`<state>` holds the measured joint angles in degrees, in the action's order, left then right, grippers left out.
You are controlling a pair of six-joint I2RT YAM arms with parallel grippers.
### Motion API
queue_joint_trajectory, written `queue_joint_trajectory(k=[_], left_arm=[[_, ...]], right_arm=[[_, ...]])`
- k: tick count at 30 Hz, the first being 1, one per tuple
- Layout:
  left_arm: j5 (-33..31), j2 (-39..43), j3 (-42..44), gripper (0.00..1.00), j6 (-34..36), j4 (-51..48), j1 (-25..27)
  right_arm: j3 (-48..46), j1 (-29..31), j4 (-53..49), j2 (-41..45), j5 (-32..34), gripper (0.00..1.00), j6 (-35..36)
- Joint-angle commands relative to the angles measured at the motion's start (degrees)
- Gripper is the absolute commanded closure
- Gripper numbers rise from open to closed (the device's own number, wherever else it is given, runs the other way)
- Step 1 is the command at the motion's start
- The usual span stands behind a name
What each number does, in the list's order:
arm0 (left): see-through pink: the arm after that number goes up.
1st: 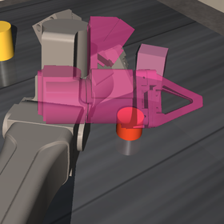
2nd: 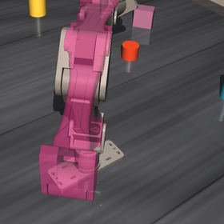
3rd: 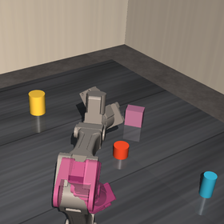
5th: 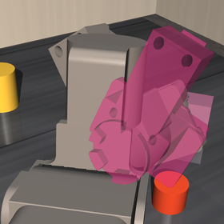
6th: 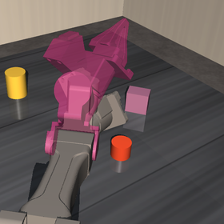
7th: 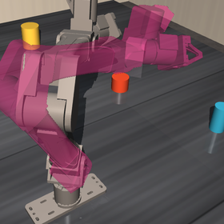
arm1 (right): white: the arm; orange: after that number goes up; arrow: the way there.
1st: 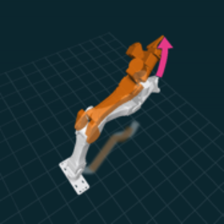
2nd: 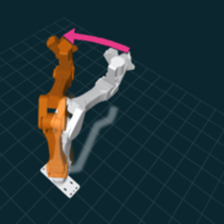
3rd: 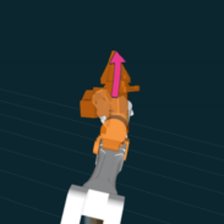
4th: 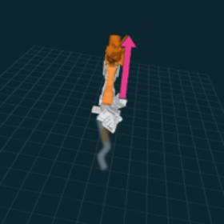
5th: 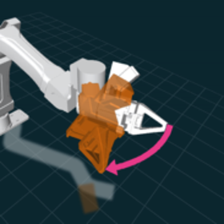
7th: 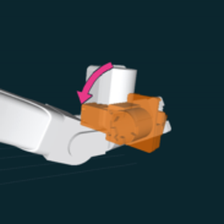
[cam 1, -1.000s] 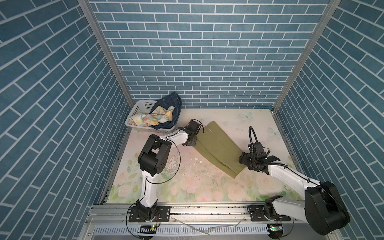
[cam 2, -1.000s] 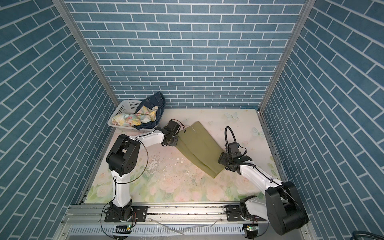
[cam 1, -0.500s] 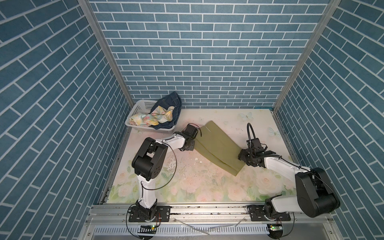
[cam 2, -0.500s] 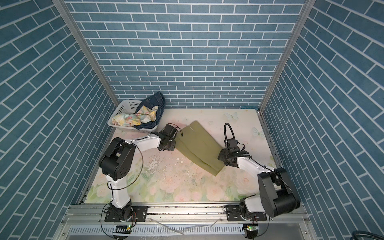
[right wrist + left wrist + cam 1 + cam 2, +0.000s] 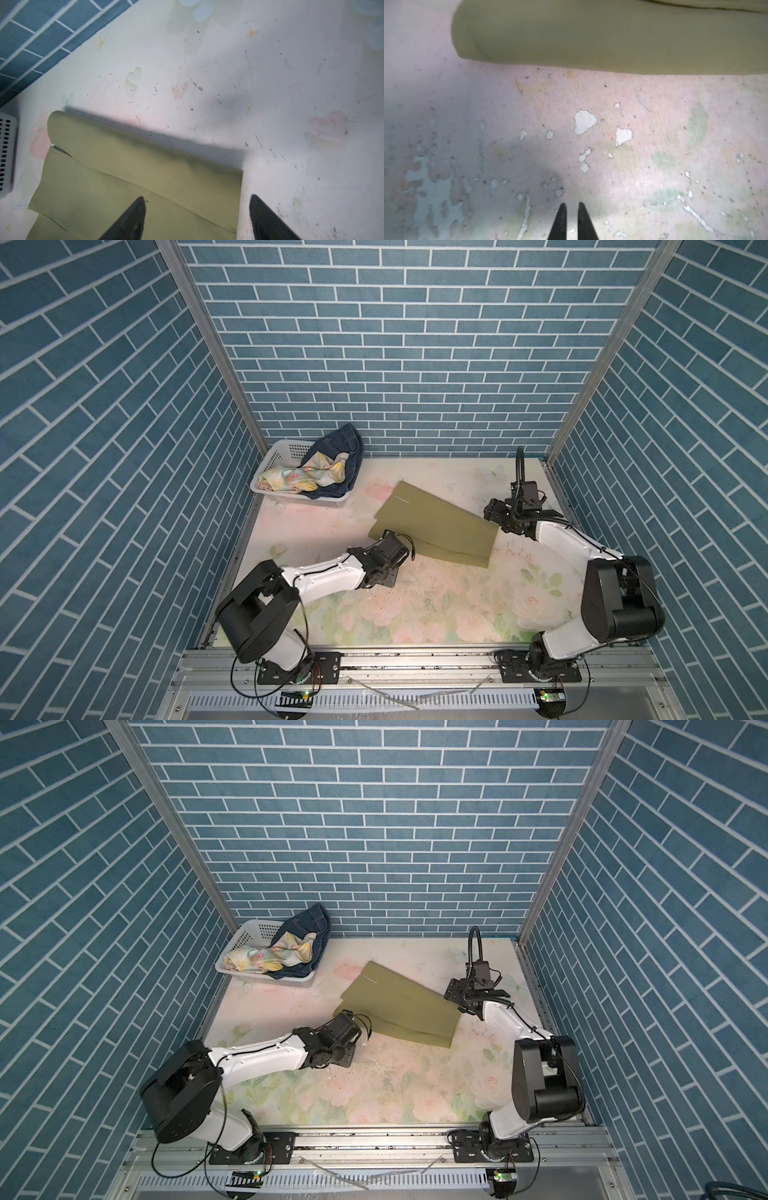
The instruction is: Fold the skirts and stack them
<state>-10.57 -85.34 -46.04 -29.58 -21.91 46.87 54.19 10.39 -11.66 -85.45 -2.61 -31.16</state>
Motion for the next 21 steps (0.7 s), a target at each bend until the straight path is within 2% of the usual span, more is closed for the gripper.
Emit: queue_joint_trajectory(k=[1, 2, 3, 6, 12, 18, 20, 21], left_arm=[[-3.7, 2.04, -2.3, 0.57, 1.01, -2.46, -2.67], [-3.76, 1.58, -3.83, 0.47, 2.22, -2.82, -4.26], [-3.39, 0.82, -5.37, 0.42, 3.32, -2.88, -5.91], [-2.43, -2.94, -10.06, 0.32, 6.48, -2.43, -9.72], [0.43, -14.45, -18.5, 0.28, 9.38, -2.01, -15.4], [1.38, -23.49, -24.03, 0.32, 10.05, -0.3, -17.29], [2.24, -25.45, -24.89, 0.46, 9.9, 0.61, -17.4], [2.67, -26.1, -25.21, 0.57, 9.83, 0.77, -17.38]], right_arm=[[-6.59, 0.22, -2.58, 6.91, 0.8, 0.21, 0.98], [-8.45, 0.23, -2.63, 8.5, 0.56, 0.21, 0.65], [-10.39, 0.16, -2.75, 10.43, 0.02, 0.21, 0.08], [-15.08, 0.24, -2.79, 14.71, -2.04, 0.21, -1.98], [-20.32, 0.53, -2.71, 18.7, -6.1, 0.21, -3.82], [-21.9, 0.6, -3.04, 21.48, -6.92, 0.21, -4.0], [-21.64, 0.62, -3.61, 22.18, -6.89, 0.21, -3.83], [-21.39, 0.64, -4.09, 22.46, -6.76, 0.21, -3.67]])
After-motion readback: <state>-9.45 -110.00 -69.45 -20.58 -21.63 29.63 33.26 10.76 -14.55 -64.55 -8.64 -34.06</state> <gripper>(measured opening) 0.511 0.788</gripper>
